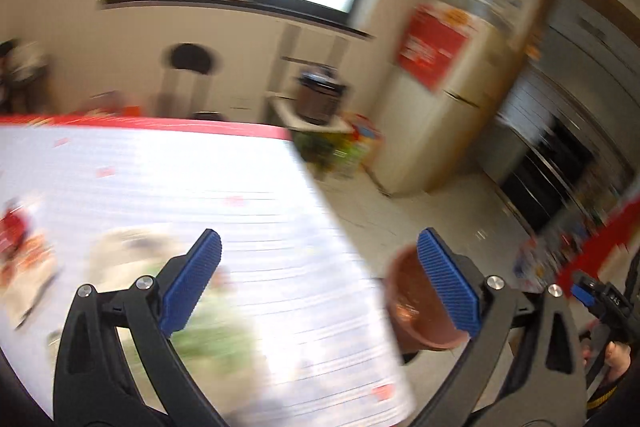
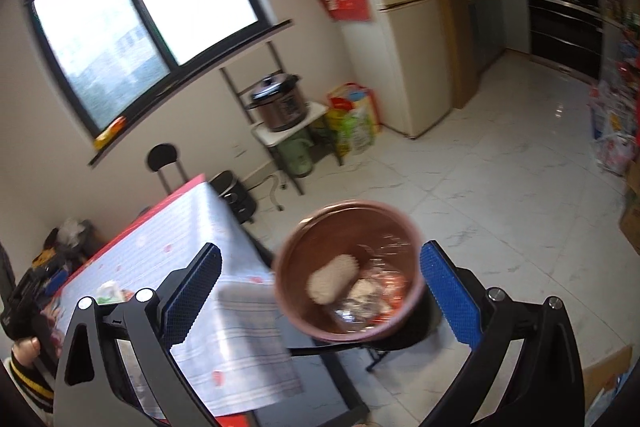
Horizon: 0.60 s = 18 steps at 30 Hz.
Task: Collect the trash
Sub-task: 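Grasp the white-green plastic bag with the right gripper while the left gripper returns to the table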
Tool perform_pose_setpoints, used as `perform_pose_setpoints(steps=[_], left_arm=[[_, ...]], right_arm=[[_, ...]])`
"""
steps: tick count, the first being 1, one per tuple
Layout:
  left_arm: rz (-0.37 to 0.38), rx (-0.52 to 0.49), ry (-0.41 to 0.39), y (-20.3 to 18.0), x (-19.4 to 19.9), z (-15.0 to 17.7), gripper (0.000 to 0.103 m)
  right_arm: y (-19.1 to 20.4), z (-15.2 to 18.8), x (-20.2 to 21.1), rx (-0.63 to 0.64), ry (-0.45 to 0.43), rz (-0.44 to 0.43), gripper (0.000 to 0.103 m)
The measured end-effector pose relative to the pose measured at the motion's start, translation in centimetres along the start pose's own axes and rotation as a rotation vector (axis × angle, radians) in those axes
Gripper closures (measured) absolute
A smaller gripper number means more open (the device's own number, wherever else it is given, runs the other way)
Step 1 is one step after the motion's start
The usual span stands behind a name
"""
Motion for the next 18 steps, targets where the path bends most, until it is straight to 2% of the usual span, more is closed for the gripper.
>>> perform_pose_setpoints(steps=[3, 9, 13, 18], left_arm=[[-0.093, 0.075, -0.066, 6.0, 4.6, -1.6, 0.006], [-0.272, 0.154, -0.156, 16.4, 12.1, -3.2, 0.006], [-0.338, 0.197, -0.178, 22.2, 15.9, -3.1, 0.006], [-0.374, 0.244, -0.190, 28.3, 19.6, -2.9, 0.006]], right_arm=[[3.7, -0.4, -1.4, 0.039, 0.017, -0.052, 0.005], [12.9, -0.7, -4.0, 0.119, 0.065, -0.156, 0.005], [19.6, 0.2, -5.2, 0.185, 0.098, -0.217, 0.005], [27.9, 1.9, -6.3, 0.271, 0.146, -0.288, 0.005]])
Point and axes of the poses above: each gripper's, at about its wrist camera, not at the fingertips, and x roughly against the way its jaws point, y to its left, z to its underside, the point moved 7 cm from there along -x, roughly the way its jaws point, and after that the axes turned 15 degrees about x, right-handed, at the moved point
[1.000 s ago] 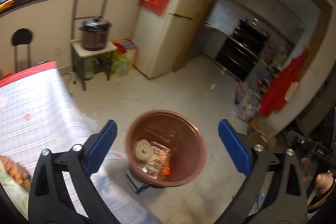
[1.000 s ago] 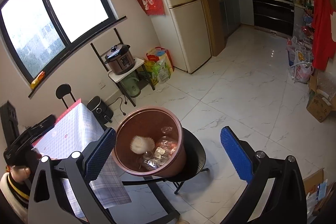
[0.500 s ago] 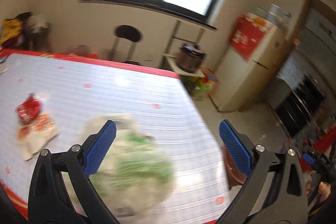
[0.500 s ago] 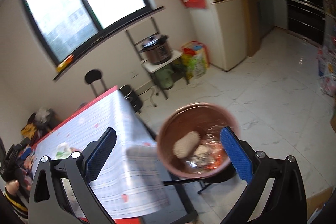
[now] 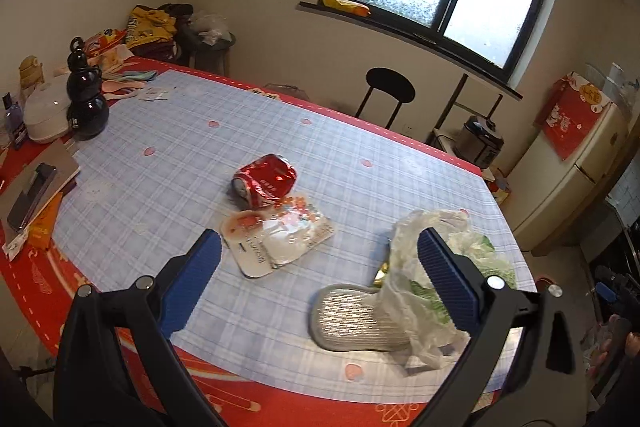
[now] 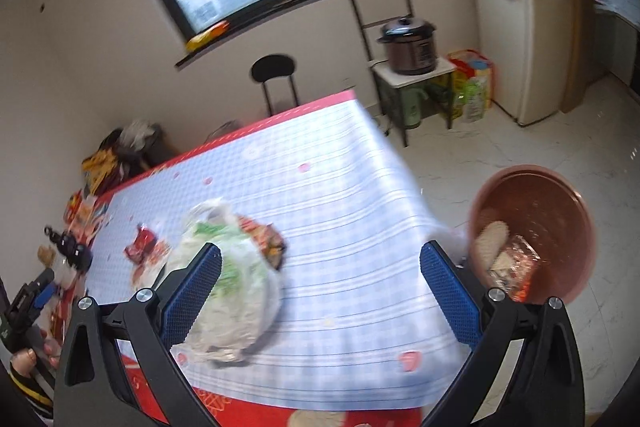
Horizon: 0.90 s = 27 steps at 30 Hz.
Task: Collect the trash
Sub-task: 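Grasp the white-green plastic bag with the right gripper while the left gripper returns to the table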
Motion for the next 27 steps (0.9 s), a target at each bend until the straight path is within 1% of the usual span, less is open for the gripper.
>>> perform_pose_setpoints(steps=[2, 7, 9, 11, 13, 19, 21, 23, 24, 25, 26, 27], left_arm=[[-0.009, 0.026, -0.009, 2.6, 0.3, -0.9, 0.006], [-0.028, 0.072, -0.020, 7.3, 0.1, -2.6, 0.006], [-0.037, 0.084, -0.013, 8.7, -0.3, -2.9, 0.006], [-0.042, 0.097, 0.002, 10.3, -0.9, -3.2, 0.006], [-0.046, 0.098, 0.018, 11.5, -1.5, -3.3, 0.006], [-0.061, 0.081, 0.055, 14.7, -3.0, -4.4, 0.006], [-0.061, 0.079, 0.064, 15.7, -3.5, -4.8, 0.006], [-0.059, 0.079, 0.076, 16.5, -4.1, -5.2, 0.006], [-0.057, 0.079, 0.083, 16.8, -4.3, -5.3, 0.006], [-0.055, 0.079, 0.091, 17.0, -4.6, -5.4, 0.006], [-0.050, 0.075, 0.100, 17.2, -4.9, -5.5, 0.006], [-0.044, 0.071, 0.105, 17.2, -5.1, -5.6, 0.006]], right_arm=[[2.9, -0.2, -1.2, 0.050, 0.019, -0.021, 0.005], [10.4, -0.5, -4.9, 0.158, 0.083, -0.057, 0.005], [12.6, -0.3, -6.4, 0.186, 0.103, -0.054, 0.005], [14.0, -0.1, -8.2, 0.199, 0.122, -0.035, 0.005], [14.8, 0.1, -9.8, 0.194, 0.130, -0.002, 0.005], [14.4, 0.9, -14.5, 0.100, 0.132, 0.182, 0.005], [13.8, 1.5, -15.8, 0.107, 0.169, 0.256, 0.005], [13.8, 2.2, -16.8, 0.120, 0.216, 0.283, 0.005], [14.0, 2.4, -17.2, 0.126, 0.231, 0.276, 0.007], [14.2, 2.5, -17.2, 0.130, 0.239, 0.276, 0.016], [14.2, 2.5, -17.0, 0.131, 0.239, 0.279, 0.021], [14.1, 2.4, -16.7, 0.129, 0.241, 0.283, 0.033]])
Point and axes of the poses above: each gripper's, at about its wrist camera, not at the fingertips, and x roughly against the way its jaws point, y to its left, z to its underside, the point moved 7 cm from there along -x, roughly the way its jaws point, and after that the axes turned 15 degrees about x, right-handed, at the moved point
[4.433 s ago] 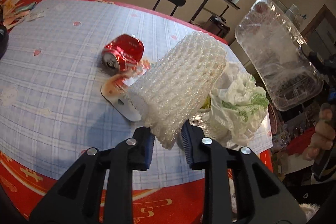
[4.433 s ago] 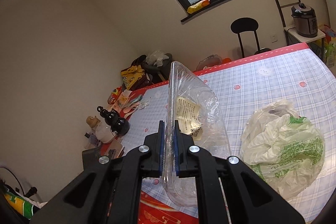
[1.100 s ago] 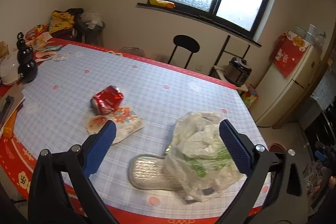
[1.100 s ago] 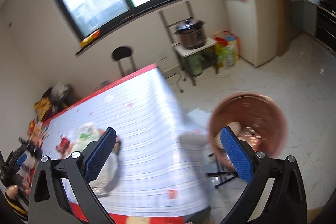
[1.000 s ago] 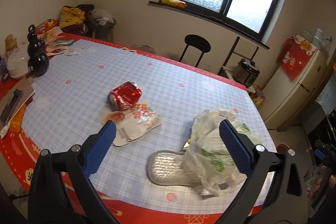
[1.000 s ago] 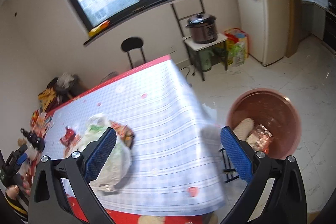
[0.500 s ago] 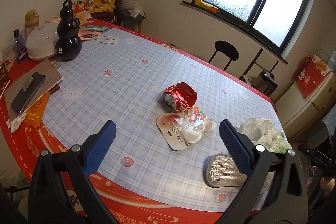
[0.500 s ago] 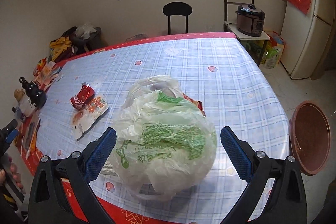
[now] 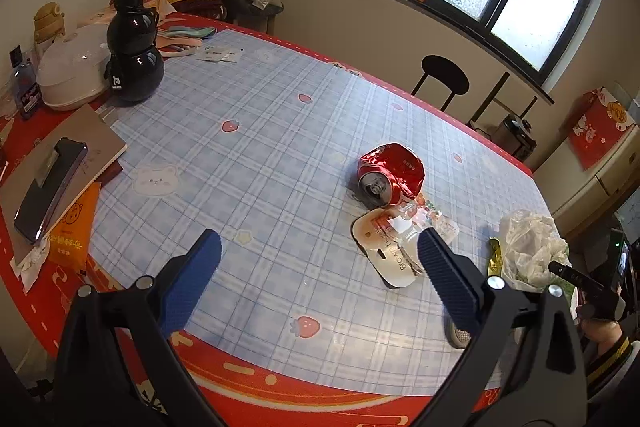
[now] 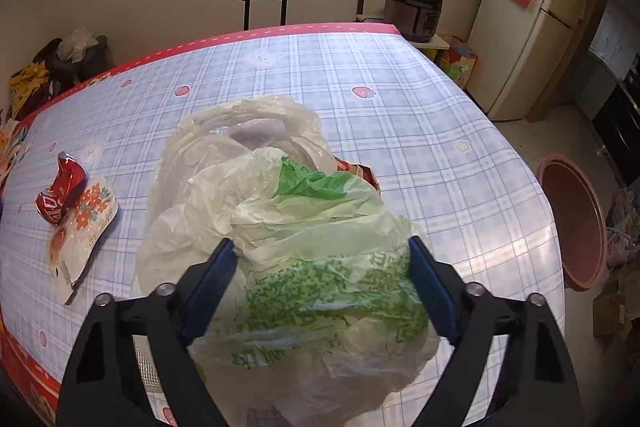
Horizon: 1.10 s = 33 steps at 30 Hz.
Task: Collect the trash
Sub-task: 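Grasp the white-green plastic bag with the right gripper while the left gripper returns to the table, then close the left gripper on the crushed red can while the right gripper holds the bag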
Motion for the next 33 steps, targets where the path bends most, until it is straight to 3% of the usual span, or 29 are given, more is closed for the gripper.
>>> perform_pose_setpoints(steps=[1, 2, 4, 6, 11, 19, 28, 33], left_arm=[[0.009, -0.005, 0.005, -0.1, -0.2, -0.1, 0.006], [0.018, -0.007, 0.009, -0.2, -0.4, -0.2, 0.006], [0.041, -0.015, 0.026, -0.5, -0.9, -0.3, 0.006], [0.059, -0.029, 0.038, -1.2, -1.4, -0.3, 0.006], [0.109, -0.056, 0.060, -3.3, -2.2, -0.1, 0.006], [0.151, -0.116, 0.106, -5.9, -3.5, 1.3, 0.006], [0.119, -0.188, 0.172, -6.3, -6.1, 3.4, 0.006], [0.108, -0.218, 0.172, -7.0, -7.9, 2.1, 0.006]], right_arm=[[-0.2, 0.1, 0.3, -0.003, -0.001, -0.003, 0.046], [-0.2, 0.1, 0.9, -0.007, -0.008, -0.019, 0.051], [-0.2, 0.2, 2.2, -0.017, -0.030, -0.034, 0.072], [0.1, 0.3, 3.6, -0.024, -0.050, -0.054, 0.080], [0.2, 0.1, 7.8, -0.040, -0.134, -0.083, 0.084], [-1.8, 0.2, 12.7, -0.092, -0.234, -0.030, 0.084], [-1.2, 2.1, 11.4, -0.127, -0.199, -0.075, 0.084], [-0.7, 2.2, 10.8, -0.130, -0.192, -0.088, 0.084]])
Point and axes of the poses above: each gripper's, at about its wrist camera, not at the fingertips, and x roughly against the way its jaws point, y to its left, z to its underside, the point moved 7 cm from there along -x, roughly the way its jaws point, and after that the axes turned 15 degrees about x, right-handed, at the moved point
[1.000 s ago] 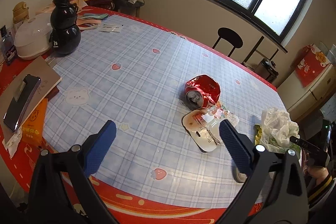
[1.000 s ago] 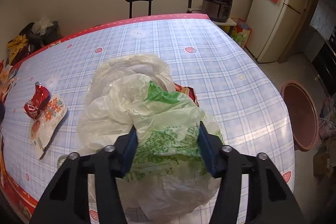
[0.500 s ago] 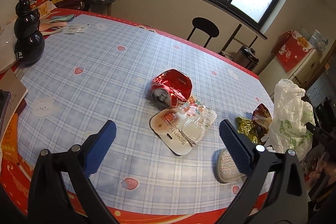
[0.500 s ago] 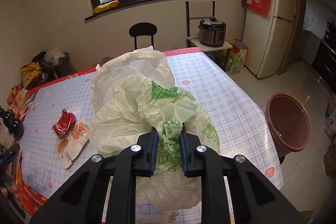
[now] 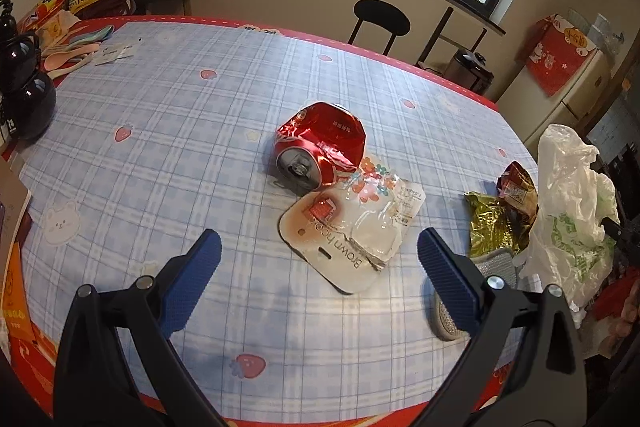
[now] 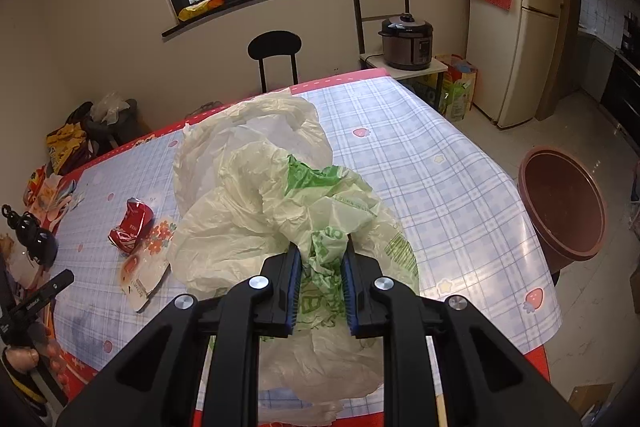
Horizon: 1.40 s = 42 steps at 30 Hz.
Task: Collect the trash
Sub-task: 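Close the left gripper on the crushed red can while the right gripper holds the bag, then drop the plastic bag into the brown bin with the right gripper while the left holds the can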
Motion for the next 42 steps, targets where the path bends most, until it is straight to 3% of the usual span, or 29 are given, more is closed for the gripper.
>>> perform_pose_setpoints(steps=[3, 7, 12, 22, 25, 27, 29, 37, 42], left_arm=[[0.011, 0.035, 0.017, 0.0, -1.7, -1.7, 0.006], [0.010, 0.155, 0.068, 0.7, -5.1, -3.4, 0.007], [0.005, 0.319, 0.133, 1.2, -9.0, -4.6, 0.022], [-0.143, 0.543, 0.170, 3.0, -14.4, -4.1, 0.025], [-0.151, 0.537, 0.154, 3.0, -14.5, -4.1, 0.034], [-0.095, 0.565, 0.157, 2.9, -14.3, -4.2, 0.058], [-0.099, 0.562, 0.149, 3.3, -13.9, -4.0, 0.066], [-0.048, 0.511, 0.082, 5.4, -10.5, -4.1, 0.067], [-0.043, 0.468, -0.010, 5.9, -5.8, -4.8, 0.067]], right_arm=[[0.0, 0.0, -0.2, -0.004, 0.000, 0.000, 0.084], [0.0, 0.2, -0.8, -0.007, 0.016, 0.003, 0.084], [-0.5, 0.4, -1.3, -0.019, 0.035, 0.019, 0.084], [-0.9, 0.1, -2.3, -0.012, 0.063, 0.041, 0.084], [-0.6, 0.2, -2.6, -0.006, 0.073, 0.036, 0.084], [-0.4, 0.2, -2.6, -0.001, 0.074, 0.033, 0.084], [-0.4, 0.0, -2.5, 0.005, 0.073, 0.033, 0.084], [0.4, -0.8, -2.6, 0.018, 0.050, 0.004, 0.084], [1.4, -1.4, -2.6, 0.036, 0.025, -0.030, 0.084]])
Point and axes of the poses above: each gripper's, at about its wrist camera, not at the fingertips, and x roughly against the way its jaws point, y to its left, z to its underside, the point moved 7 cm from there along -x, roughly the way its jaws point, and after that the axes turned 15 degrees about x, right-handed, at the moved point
